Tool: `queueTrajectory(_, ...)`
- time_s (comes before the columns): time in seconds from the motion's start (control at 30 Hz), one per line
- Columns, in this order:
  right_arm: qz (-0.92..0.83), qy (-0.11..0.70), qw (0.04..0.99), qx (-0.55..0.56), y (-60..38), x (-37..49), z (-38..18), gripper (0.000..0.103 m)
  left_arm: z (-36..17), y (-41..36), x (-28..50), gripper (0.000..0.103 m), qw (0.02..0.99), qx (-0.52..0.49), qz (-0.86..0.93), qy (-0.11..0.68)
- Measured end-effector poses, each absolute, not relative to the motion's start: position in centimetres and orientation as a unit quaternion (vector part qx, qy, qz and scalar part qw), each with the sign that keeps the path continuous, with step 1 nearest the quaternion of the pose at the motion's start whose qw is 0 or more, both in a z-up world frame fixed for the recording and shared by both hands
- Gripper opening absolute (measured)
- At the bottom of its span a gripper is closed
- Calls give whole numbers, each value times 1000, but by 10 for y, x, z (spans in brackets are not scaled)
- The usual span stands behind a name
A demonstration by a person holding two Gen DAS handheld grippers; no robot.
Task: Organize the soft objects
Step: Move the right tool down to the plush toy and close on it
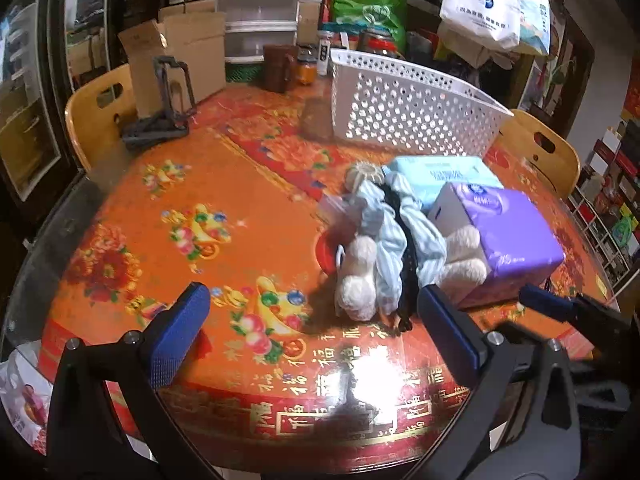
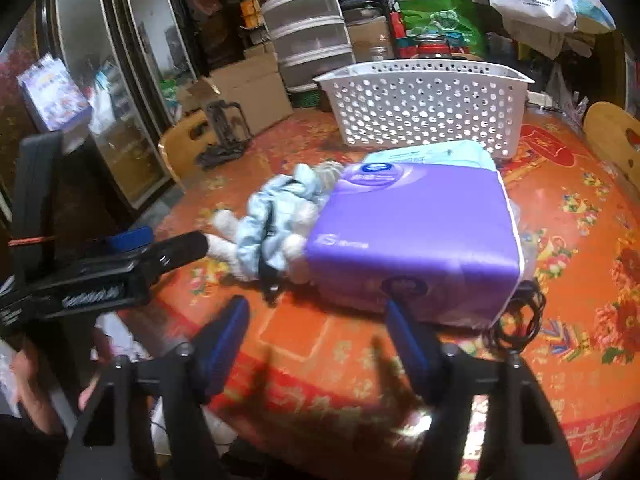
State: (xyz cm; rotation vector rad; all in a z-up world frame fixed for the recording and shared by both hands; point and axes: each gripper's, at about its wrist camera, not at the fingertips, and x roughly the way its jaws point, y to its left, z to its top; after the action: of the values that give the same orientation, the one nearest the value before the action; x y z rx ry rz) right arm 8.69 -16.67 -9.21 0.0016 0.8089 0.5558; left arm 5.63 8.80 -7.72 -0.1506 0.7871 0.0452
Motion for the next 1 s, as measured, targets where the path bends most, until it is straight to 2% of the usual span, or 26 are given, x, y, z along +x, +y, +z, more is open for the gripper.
queueTrajectory(0.1, 259, 398, 880, 2, -168, 98, -98, 55, -87, 86, 62, 102, 916, -76, 16, 393)
queueTrajectory(0.23, 269, 395, 879, 1, -163, 101, -97, 55, -96, 84, 69, 97, 913, -80, 10, 401)
queueTrajectory(0.37, 291, 397, 871, -2, -151, 100, -98, 49, -100, 83, 70, 93, 911, -78, 9, 404)
queueTrajectory(0.53, 297, 393, 870, 0, -145, 103, -94, 43, -101, 83, 70, 80, 912, -73, 10, 404)
queueTrajectory(0.6, 295, 392, 871, 0, -144, 105, -93, 37, -103, 83, 72, 73, 910, -72, 11, 407)
queueTrajectory(0.7, 293, 389, 874, 1, -144, 108, -90, 36, -107, 81, 74, 67, 908, -74, 8, 412)
queueTrajectory(0.93, 306, 376, 874, -15, -131, 105, -81, 35, -106, 79, 72, 62, 911, -78, 2, 404)
queueTrajectory(1.0, 306, 377, 874, -18, -128, 107, -81, 35, -106, 79, 72, 57, 911, -78, 1, 404)
